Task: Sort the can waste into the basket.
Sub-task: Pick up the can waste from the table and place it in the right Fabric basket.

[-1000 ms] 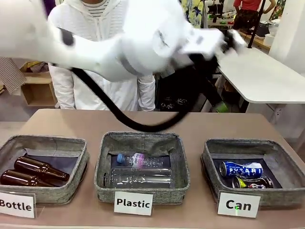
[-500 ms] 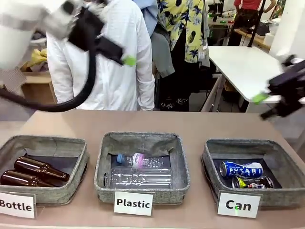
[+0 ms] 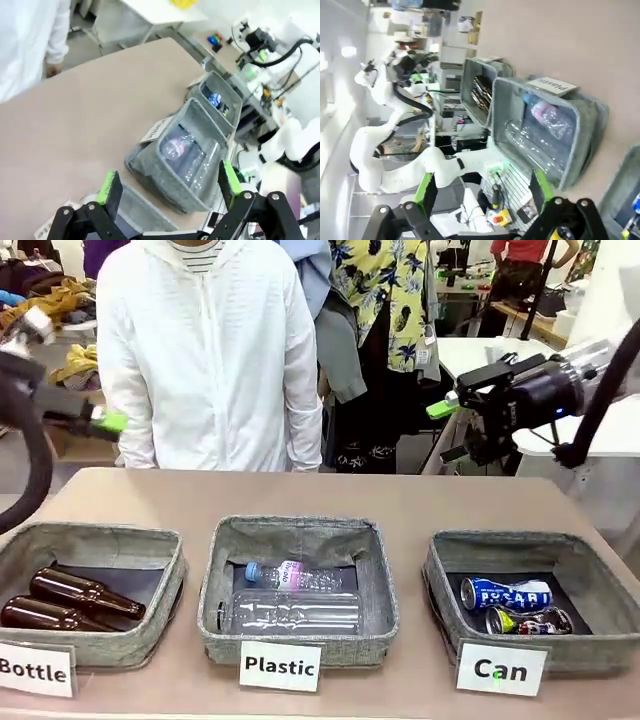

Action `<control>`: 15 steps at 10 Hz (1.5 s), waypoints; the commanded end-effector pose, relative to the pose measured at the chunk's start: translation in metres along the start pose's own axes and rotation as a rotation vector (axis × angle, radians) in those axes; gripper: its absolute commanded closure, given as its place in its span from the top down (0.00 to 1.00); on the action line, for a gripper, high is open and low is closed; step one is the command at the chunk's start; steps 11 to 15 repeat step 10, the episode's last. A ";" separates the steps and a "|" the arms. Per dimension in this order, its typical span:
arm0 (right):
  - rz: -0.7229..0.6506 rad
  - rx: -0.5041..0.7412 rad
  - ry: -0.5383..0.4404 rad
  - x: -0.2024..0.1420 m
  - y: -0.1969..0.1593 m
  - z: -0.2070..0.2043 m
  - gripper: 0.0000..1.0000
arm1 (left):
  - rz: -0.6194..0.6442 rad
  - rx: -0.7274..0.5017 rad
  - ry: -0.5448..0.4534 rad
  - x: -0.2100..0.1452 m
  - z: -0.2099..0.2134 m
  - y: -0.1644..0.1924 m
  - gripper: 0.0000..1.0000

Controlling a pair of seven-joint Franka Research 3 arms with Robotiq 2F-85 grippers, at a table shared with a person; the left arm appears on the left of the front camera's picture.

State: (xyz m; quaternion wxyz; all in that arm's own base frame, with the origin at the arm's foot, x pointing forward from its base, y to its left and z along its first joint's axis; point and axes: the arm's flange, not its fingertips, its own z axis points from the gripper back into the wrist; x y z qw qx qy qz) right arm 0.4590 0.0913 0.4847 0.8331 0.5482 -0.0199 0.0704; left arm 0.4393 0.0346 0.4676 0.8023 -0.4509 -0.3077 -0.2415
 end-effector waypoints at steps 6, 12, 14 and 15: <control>0.000 0.000 0.000 0.000 0.000 0.000 1.00 | 0.062 -0.016 -0.049 -0.019 0.012 0.022 1.00; 0.000 0.000 0.000 0.000 0.000 0.000 1.00 | 0.062 -0.016 -0.049 -0.019 0.012 0.022 1.00; 0.000 0.000 0.000 0.000 0.000 0.000 1.00 | 0.062 -0.016 -0.049 -0.019 0.012 0.022 1.00; 0.000 0.000 0.000 0.000 0.000 0.000 1.00 | 0.062 -0.016 -0.049 -0.019 0.012 0.022 1.00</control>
